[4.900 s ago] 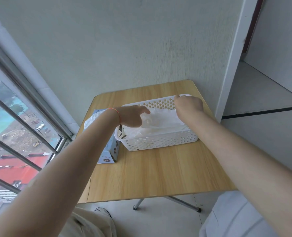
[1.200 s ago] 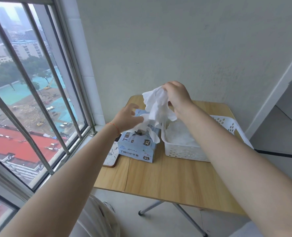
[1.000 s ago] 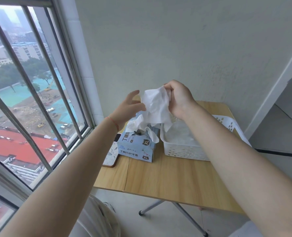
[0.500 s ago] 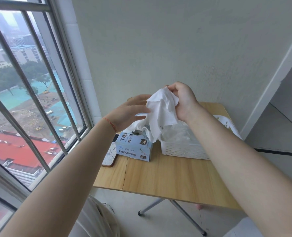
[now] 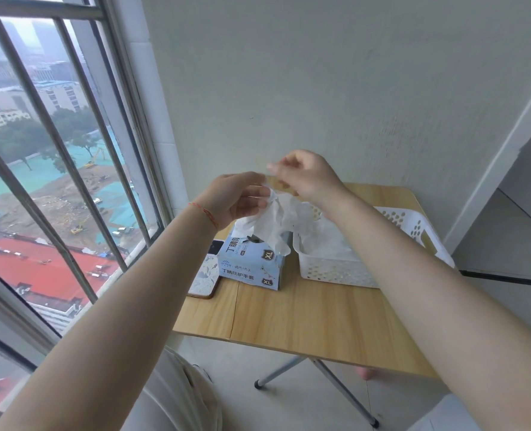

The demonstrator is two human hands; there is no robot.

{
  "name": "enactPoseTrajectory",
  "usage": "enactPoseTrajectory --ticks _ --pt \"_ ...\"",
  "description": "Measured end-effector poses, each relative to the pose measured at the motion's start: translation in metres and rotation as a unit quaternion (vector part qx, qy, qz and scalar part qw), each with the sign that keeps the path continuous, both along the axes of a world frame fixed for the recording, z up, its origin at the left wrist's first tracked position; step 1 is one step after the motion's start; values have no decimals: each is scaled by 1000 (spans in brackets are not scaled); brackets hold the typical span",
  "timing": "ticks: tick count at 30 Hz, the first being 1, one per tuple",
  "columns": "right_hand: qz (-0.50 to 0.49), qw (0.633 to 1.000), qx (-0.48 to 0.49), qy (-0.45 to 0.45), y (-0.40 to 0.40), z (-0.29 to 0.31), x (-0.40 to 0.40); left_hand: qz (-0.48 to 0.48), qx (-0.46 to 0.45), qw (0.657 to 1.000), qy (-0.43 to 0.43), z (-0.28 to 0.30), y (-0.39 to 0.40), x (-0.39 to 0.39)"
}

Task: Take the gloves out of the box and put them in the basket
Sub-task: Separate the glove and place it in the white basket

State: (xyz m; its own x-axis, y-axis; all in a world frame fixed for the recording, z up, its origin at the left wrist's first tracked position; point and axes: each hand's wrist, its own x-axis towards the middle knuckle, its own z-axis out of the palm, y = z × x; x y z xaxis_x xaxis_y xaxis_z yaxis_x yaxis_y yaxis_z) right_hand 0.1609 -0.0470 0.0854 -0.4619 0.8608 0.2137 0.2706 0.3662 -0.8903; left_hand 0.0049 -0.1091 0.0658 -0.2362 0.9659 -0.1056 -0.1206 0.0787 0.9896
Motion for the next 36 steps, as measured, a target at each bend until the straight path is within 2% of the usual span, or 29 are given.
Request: enactPoseTrajectory --ticks 2,6,9,12,14,16,19,22,30,36 --pt "47 996 16 -78 -9 0 1 13 -17 999 -33 0 3 5" --pt "33 985 27 -167 -7 -5 2 45 -42 996 -60 -1 7 6" --pt "20 989 30 -143 -5 -3 6 61 -68 996 -20 -4 8 3" --pt "-1 996 25 -80 -6 5 11 67 -104 986 116 -7 8 2" --pt "-9 997 25 -67 -7 11 12 82 -69 979 175 -8 7 6" --pt "-10 998 25 -64 -7 14 12 53 26 985 163 -6 6 12" --pt "-21 998 17 -50 -8 15 11 -75 113 986 97 -3 6 20" --pt "-47 999 2 -16 -8 18 13 -123 120 980 96 -7 6 21" --pt "-58 998 -6 26 -14 25 19 -154 89 974 141 -3 -2 24" --pt "-43 999 -14 -20 -12 29 20 -190 115 973 66 -2 -4 22"
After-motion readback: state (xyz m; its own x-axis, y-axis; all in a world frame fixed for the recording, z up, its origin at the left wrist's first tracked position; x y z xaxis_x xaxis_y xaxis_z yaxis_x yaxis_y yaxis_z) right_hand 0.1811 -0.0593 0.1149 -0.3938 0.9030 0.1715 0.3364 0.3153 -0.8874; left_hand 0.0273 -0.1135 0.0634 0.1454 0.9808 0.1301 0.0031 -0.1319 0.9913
